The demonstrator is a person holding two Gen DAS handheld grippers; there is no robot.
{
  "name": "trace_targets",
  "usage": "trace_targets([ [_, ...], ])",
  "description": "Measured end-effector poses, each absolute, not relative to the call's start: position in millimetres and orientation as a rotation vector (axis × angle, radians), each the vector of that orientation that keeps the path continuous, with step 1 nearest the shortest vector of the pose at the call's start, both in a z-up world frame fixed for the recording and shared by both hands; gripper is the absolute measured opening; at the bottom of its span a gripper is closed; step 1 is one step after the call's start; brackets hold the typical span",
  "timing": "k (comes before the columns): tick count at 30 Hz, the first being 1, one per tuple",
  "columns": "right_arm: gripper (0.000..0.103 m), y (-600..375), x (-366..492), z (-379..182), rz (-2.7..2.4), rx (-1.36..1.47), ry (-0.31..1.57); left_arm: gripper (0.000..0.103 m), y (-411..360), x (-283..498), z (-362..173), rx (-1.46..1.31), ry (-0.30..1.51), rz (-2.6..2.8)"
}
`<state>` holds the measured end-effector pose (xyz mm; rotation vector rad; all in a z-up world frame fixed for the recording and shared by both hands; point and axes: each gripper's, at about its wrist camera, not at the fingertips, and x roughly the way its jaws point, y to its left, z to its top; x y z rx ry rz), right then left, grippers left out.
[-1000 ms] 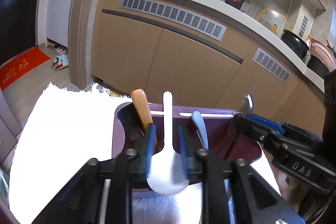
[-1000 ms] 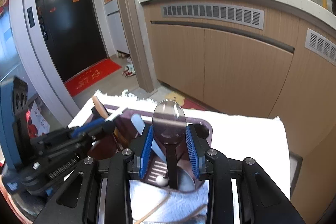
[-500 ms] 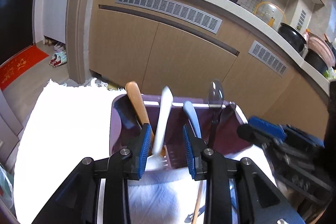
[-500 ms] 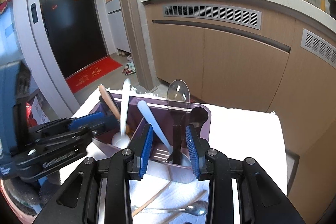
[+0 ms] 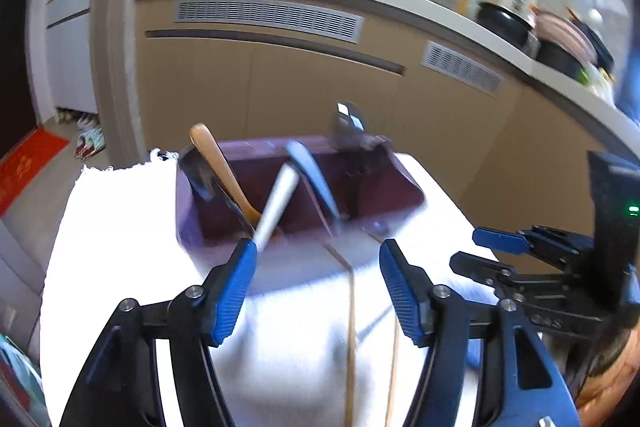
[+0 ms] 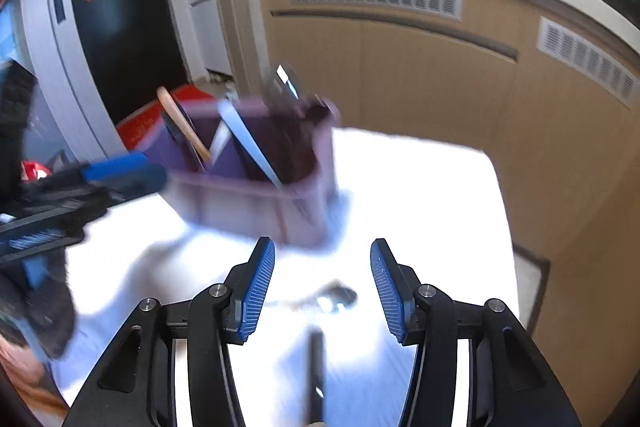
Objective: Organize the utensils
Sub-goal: 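Drop both spoons into the caddy, opening both tools, then withdraw both tools from the caddy and reach toward the wooden chopsticks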
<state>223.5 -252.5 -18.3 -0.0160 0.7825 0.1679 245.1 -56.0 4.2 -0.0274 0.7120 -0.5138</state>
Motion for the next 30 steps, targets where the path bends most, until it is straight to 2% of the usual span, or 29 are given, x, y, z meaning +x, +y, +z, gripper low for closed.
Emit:
trace_targets([
  [5, 0.051, -275, 196, -50, 0.130, 0.025, 0.857, 0.063, -62, 232, 2, 0.019, 0.689, -0.512],
  [13, 0.051, -296, 167, -74, 0.112, 0.082, 0.885, 0.062, -102, 231, -27, 0.106, 0.857, -0.649],
  [15, 0.052, -296, 162, -78, 0.111, 0.082, 0.885, 0.051, -109, 237, -40, 0.119, 0.911, -0.649],
  [16, 0.054, -297, 160, -81, 0.110, 0.081, 0.886, 0.039, -114, 242, -48, 0.128, 0.947, -0.640],
  [17, 0.054, -298, 158, -83, 0.110, 0.080, 0.887, 0.031, -116, 246, -54, 0.131, 0.977, -0.628],
  [20, 0.055, -298, 155, -90, 0.115, 0.080, 0.895, 0.024, -122, 262, -75, 0.130, 1.060, -0.586],
  [30, 0.056, -297, 149, -96, 0.119, 0.083, 0.893, 0.023, -125, 274, -85, 0.149, 1.078, -0.557],
])
